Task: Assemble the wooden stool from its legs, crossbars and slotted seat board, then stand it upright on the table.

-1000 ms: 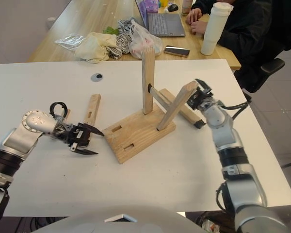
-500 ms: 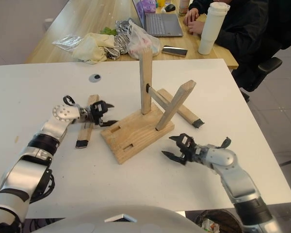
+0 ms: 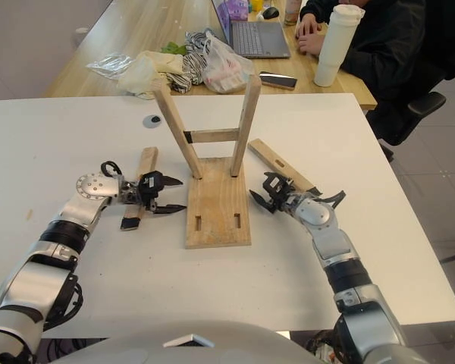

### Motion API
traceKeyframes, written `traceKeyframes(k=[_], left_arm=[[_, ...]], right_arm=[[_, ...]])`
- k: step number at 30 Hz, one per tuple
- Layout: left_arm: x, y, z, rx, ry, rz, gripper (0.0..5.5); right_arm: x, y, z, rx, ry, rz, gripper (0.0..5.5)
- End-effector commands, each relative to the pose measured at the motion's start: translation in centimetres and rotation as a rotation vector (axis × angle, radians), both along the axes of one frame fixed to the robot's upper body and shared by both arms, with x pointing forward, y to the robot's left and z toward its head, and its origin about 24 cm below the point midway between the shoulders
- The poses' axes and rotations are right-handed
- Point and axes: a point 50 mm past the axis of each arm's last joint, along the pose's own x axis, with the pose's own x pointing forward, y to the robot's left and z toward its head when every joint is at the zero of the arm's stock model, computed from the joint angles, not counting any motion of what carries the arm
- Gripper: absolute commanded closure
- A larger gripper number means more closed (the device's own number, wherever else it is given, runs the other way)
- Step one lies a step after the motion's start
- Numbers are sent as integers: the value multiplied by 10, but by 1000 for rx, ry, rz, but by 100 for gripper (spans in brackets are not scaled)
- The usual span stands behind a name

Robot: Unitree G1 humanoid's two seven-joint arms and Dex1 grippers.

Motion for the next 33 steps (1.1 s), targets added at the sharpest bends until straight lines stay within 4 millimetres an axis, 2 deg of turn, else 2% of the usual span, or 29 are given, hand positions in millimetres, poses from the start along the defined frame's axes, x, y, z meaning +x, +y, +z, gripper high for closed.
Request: traceKeyframes(k=[1, 3, 5, 6, 8, 11, 15, 18, 24, 33], left_arm=[[-4, 26, 26, -160, -74, 151, 181], [-4, 43, 42, -281, -137, 289, 181], [-4, 75, 48, -355, -218, 573, 181], [-12, 90, 46, -377, -246, 698, 181], [-29, 104, 38, -390, -255, 860, 181], [-62, 110, 15, -309, -199, 986, 181], [-83, 123, -10, -197, -70, 1151, 181], [-94, 128, -22, -150, 40, 1230, 181], [-102, 120, -32, -208, 281, 1267, 275], [-113, 117, -39, -164, 334, 1268, 391]], right_arm=[[-4, -13, 12, 12, -25, -22, 221], [-7, -17, 15, 19, -33, -39, 221], [-10, -21, 16, 19, -31, -55, 221], [-11, -22, 16, 18, -28, -61, 221], [-14, -25, 15, 19, -20, -70, 221], [-23, -28, 12, 12, 4, -77, 221], [-29, -30, 10, 11, 17, -87, 221], [-31, -30, 10, 9, 20, -91, 221], [-33, -26, 9, 9, 29, -78, 221], [-33, -24, 10, 11, 29, -69, 221]])
